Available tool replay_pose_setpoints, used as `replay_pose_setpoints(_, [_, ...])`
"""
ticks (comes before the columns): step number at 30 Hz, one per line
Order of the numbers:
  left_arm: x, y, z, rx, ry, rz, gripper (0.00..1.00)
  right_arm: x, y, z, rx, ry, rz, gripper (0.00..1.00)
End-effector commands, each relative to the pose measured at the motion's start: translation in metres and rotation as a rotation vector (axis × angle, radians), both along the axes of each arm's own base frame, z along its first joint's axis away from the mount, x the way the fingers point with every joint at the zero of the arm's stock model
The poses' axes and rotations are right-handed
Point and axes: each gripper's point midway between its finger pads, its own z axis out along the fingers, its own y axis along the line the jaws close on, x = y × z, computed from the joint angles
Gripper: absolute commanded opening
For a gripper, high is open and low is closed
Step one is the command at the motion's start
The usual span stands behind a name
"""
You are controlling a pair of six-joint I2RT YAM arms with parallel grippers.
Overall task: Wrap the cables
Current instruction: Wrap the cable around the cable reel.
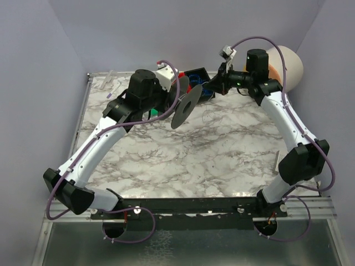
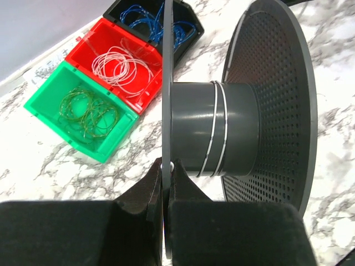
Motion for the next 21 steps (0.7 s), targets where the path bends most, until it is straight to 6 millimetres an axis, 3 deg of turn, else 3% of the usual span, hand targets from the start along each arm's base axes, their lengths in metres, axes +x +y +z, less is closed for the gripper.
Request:
replay_pose_setpoints(1, [0.006, 0.016, 0.01, 0.104, -0.122, 0.081, 0.0, -0.06, 0.01, -0.015, 0.035, 0.294, 0.238, 0.0])
replay_pose_setpoints(8, [0.021, 0.024, 0.003, 0.122, -0.15, 0.204, 0.0, -0.108, 0.028, 0.01, 0.221, 0.441, 0.455, 0.0])
replay_pose_setpoints(13, [0.03, 0.027, 0.002, 0.107, -0.147, 0.266, 0.0, -0.138, 0.043, 0.032, 0.29, 0.433, 0.579, 0.0])
replay_pose_setpoints(17, [0.037, 0.028, -0.002, 0.102, -0.141, 0.305, 0.0, -0.152, 0.055, 0.044, 0.341, 0.415, 0.612, 0.0])
replay_pose_setpoints(21, [0.04, 0.022, -0.01, 0.113, -0.124, 0.284, 0.0, -0.149, 0.065, 0.053, 0.357, 0.412, 0.62, 0.0])
